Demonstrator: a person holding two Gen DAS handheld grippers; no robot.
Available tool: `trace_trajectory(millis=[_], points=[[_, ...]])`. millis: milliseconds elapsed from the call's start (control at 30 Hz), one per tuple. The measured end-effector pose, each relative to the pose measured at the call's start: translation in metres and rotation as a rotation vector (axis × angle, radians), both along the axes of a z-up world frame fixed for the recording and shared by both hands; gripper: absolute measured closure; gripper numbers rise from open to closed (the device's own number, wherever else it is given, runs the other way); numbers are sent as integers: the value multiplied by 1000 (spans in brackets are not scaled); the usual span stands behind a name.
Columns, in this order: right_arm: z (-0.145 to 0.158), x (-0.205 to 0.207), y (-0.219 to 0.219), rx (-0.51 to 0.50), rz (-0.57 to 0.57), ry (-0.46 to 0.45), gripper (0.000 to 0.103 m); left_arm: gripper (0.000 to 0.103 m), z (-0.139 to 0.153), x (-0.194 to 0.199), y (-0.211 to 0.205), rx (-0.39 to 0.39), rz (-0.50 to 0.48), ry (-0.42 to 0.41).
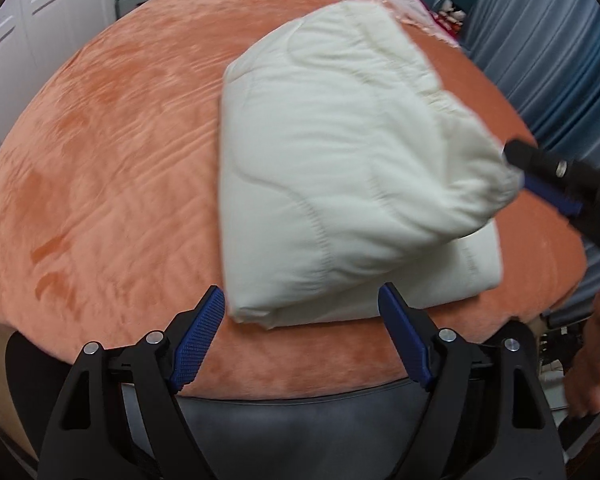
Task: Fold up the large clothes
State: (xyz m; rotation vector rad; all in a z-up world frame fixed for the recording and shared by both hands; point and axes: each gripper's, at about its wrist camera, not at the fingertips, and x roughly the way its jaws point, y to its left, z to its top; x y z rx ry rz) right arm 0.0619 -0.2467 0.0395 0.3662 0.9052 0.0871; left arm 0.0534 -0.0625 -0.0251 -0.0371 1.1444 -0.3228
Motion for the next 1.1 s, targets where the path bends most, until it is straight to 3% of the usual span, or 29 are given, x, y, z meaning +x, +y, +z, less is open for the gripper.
trace_trajectory(millis=[133, 200, 300, 400, 467, 633, 867, 1000, 1100], points=[[-16, 20, 9, -2, 26, 91, 49, 26, -14, 2, 4, 29, 3, 20], [-19, 18, 6, -15, 18, 111, 78, 26, -20, 2, 0, 48, -7, 29], [-9, -2, -10, 59, -3, 60, 88, 27, -28, 0, -4, 66, -12, 41], [1, -33, -29, 18, -71, 15, 89, 27, -33, 0, -7, 84, -8, 47], [-5, -49, -49, 31, -123, 33, 89, 30, -36, 1, -8, 93, -1, 48], [-47, -67, -80, 53, -191, 128, 89, 33, -44, 5, -14, 80, 4, 72], [-94, -58, -71, -33, -181, 194, 86, 34, -53, 7, -16, 104, 10, 93], [-115, -54, -71, -37, -184, 214, 84, 37, -41, 0, -16, 102, -16, 81], [-108, -56, -77, 7, -176, 207, 82, 39, -18, -8, -12, 85, -47, 44]])
